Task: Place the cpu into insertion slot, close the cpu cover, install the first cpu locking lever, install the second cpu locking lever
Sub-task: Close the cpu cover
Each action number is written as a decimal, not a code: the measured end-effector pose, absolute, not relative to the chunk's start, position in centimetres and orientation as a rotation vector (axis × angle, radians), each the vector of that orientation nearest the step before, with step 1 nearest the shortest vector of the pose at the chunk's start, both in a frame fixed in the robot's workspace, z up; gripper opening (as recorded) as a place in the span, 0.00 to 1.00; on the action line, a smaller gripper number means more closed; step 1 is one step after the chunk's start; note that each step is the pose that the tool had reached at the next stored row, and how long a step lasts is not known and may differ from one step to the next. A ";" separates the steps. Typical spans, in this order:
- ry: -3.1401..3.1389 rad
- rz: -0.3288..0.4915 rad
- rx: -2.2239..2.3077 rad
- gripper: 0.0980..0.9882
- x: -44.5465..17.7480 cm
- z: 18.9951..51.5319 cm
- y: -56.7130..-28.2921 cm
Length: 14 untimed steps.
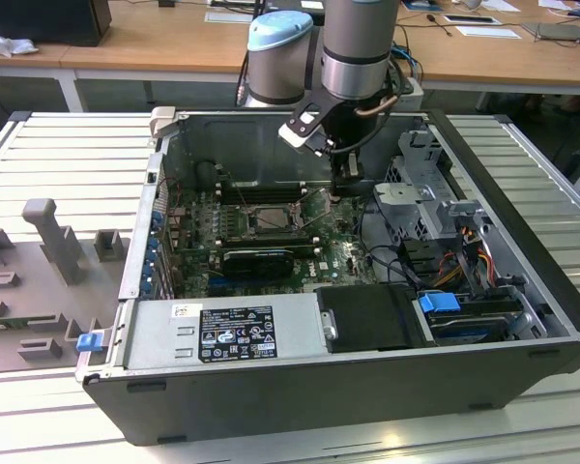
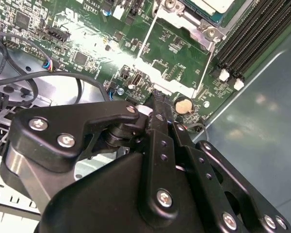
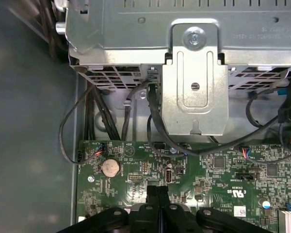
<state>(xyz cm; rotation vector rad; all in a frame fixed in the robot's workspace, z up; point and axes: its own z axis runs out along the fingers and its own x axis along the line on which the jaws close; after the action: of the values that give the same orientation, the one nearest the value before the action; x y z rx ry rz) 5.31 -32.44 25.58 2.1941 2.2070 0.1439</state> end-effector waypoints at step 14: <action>2.234 0.131 2.225 0.01 5.5 24.5 -32.4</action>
<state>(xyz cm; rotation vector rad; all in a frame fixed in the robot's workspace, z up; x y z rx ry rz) 5.47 -32.43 24.50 2.2248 2.2340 0.1306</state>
